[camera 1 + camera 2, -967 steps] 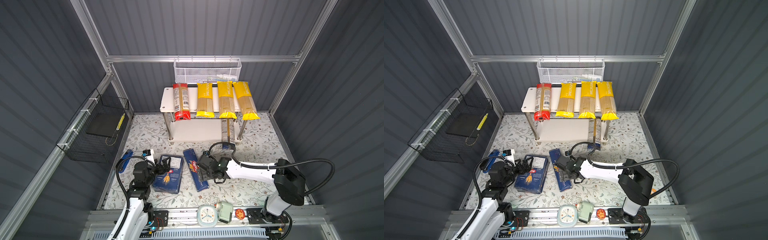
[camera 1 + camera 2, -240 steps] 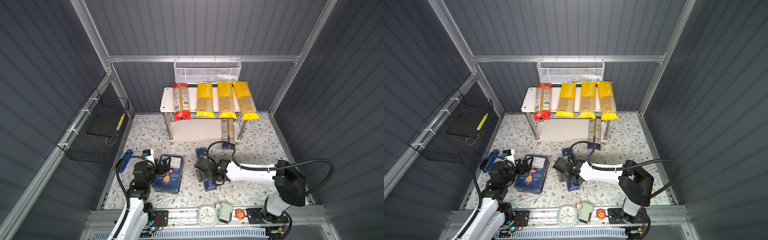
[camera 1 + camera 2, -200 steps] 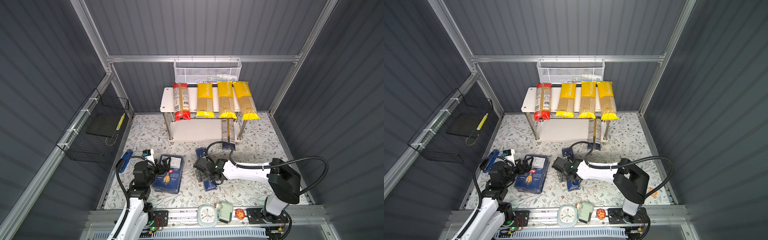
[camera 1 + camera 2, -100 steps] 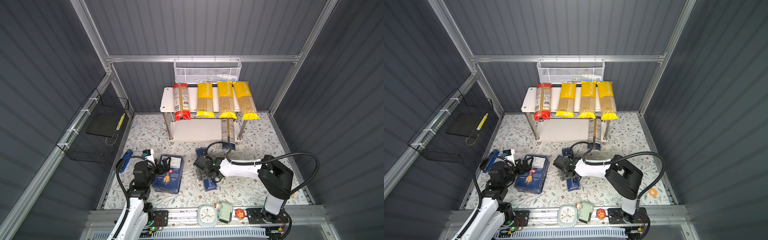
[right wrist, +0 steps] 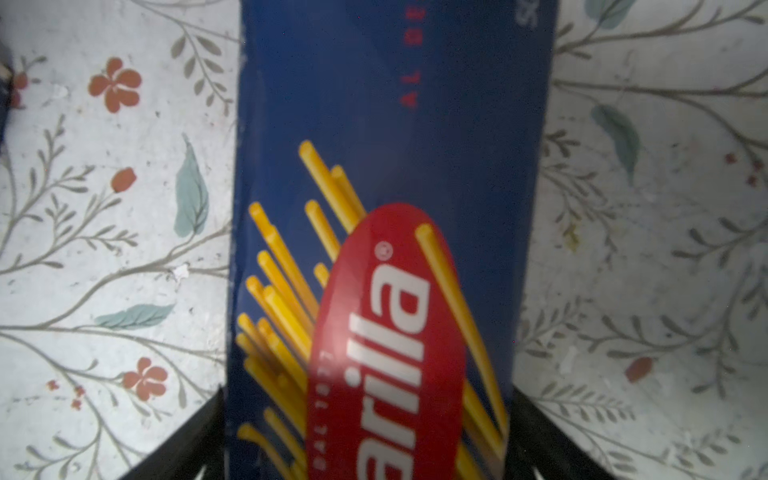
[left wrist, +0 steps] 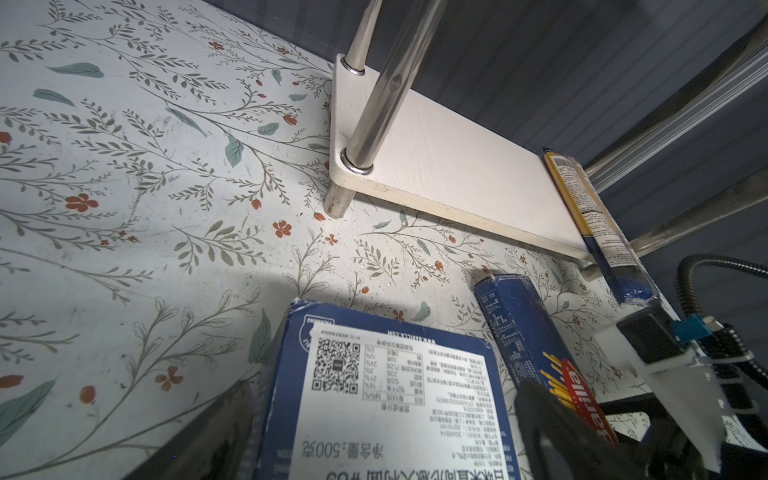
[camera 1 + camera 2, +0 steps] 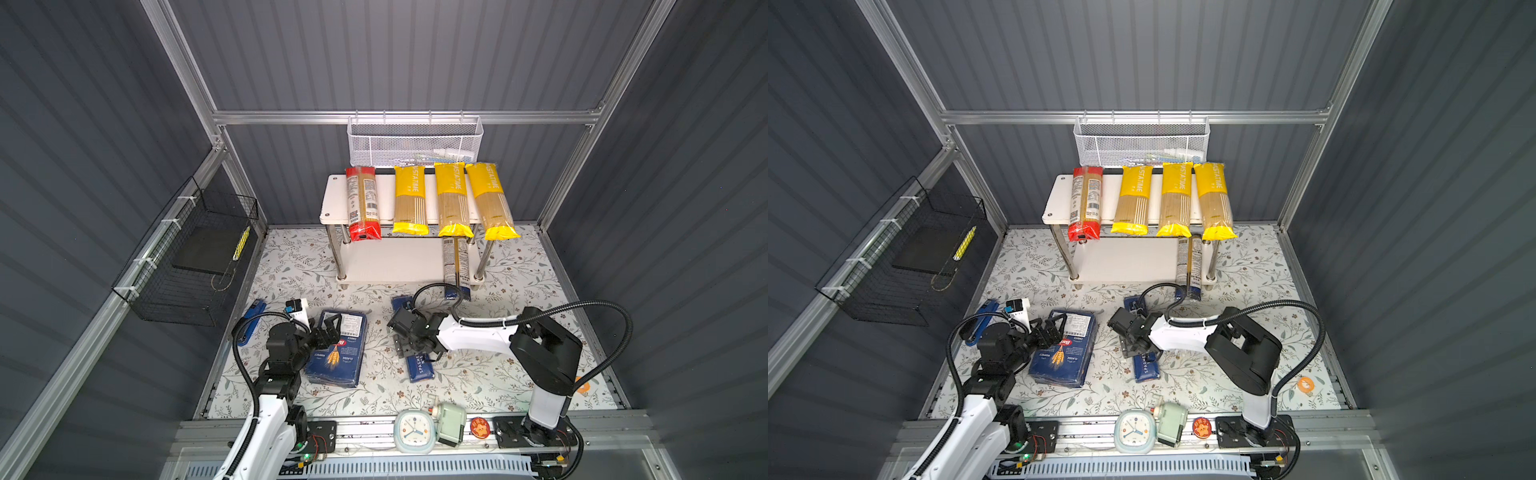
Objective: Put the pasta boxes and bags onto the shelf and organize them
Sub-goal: 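Grip the Barilla box's middle and lift it from the table, then carry the long blue Barilla spaghetti box upright to the shelf's lower tier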
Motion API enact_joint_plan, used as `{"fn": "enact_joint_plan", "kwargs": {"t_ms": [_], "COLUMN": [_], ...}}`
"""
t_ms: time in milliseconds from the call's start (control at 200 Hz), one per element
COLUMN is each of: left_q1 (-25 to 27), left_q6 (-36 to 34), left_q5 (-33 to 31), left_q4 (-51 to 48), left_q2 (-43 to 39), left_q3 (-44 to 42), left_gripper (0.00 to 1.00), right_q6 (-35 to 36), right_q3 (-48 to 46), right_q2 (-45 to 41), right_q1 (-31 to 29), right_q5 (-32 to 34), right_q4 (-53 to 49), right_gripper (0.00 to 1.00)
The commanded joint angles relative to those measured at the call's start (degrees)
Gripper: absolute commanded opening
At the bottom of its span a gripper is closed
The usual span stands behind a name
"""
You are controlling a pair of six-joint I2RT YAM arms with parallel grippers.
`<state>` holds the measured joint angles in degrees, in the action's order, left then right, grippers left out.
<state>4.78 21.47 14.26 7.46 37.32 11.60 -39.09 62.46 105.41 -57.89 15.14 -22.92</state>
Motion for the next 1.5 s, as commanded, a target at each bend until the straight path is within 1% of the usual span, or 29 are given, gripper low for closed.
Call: {"fn": "enact_joint_plan", "kwargs": {"t_ms": [0, 120, 190, 230, 350, 590, 740, 911, 1041, 1491], "left_q1": [-0.4, -0.4, -0.4, -0.4, -0.4, -0.4, -0.4, -0.4, -0.4, -0.4], "left_q6": [-0.3, -0.2, -0.3, -0.3, -0.3, -0.3, -0.3, -0.3, -0.3, -0.3], "left_q5": [0.9, 0.9, 0.9, 0.9, 1.0, 1.0, 0.9, 0.9, 1.0, 0.9], "left_q4": [1.3, 1.3, 1.3, 1.3, 1.3, 1.3, 1.4, 1.4, 1.4, 1.3], "left_q2": [0.0, 0.1, 0.1, 0.1, 0.1, 0.2, 0.2, 0.2, 0.2, 0.1], "left_q3": [-0.4, -0.4, -0.4, -0.4, -0.4, -0.4, -0.4, -0.4, -0.4, -0.4], "left_gripper": [0.99, 0.99, 0.99, 0.99, 0.99, 0.99, 0.99, 0.99, 0.99, 0.99], "right_q6": [-0.8, -1.0, -1.1, -1.2, -1.7, -1.9, -1.9, -0.9, 0.1, 5.8], "right_q3": [-0.5, -0.6, -0.2, 0.1, -0.1, -2.1, -3.0, -3.1, -2.3, 0.9], "right_q2": [0.9, 0.5, 0.2, -0.1, -2.1, -7.7, -10.4, -13.0, -14.3, -15.5], "right_q1": [0.1, 0.1, 0.0, -0.2, -0.5, -0.6, -0.5, -0.5, 0.0, 6.1], "right_q5": [-0.1, 0.2, 1.0, 1.7, 3.0, 3.9, 4.7, 6.2, 7.0, 6.9], "right_q4": [0.3, 0.3, -0.9, -1.8, -2.4, 0.3, 2.8, 3.3, 3.4, 4.4], "right_gripper": [0.75, 0.72, 0.65, 0.63, 0.59, 0.51, 0.49, 0.46, 0.45, 0.45]}}
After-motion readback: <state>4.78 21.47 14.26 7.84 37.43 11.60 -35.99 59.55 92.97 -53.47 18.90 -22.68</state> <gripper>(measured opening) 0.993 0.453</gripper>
